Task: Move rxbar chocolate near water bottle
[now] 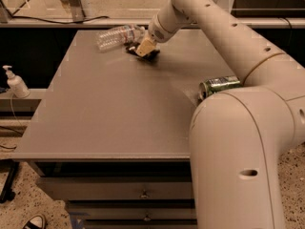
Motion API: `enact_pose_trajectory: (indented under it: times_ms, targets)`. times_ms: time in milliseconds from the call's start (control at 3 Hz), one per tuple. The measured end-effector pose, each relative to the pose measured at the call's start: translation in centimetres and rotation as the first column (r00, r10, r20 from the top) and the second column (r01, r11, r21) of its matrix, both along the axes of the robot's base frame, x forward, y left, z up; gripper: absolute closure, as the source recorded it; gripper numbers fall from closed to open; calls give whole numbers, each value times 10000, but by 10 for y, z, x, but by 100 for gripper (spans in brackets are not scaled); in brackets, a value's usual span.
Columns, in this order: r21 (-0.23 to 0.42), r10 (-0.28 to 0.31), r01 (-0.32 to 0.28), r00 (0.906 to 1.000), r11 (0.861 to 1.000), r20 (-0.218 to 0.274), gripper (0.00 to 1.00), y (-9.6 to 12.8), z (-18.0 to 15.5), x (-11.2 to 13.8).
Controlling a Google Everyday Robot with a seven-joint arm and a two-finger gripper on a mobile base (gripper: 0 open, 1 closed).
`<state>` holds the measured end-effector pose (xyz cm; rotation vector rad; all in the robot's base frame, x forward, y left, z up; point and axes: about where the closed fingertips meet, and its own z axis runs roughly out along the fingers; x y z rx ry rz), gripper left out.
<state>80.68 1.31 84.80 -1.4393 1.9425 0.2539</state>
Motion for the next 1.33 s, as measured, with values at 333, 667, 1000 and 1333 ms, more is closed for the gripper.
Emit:
enact_pose_trajectory:
  times_ms: [333,667,1000,1333]
  targets:
    - [-20,20,-20,10000,10000,11,0,0,0,-1]
    - [-4,26,-26,10000,10000,35,0,0,2,-1]
    - [154,46,-47,10000,9999,85,0,0,6,-2]
    - [511,60,-71,9997,9987,222,0,-2,16,-5]
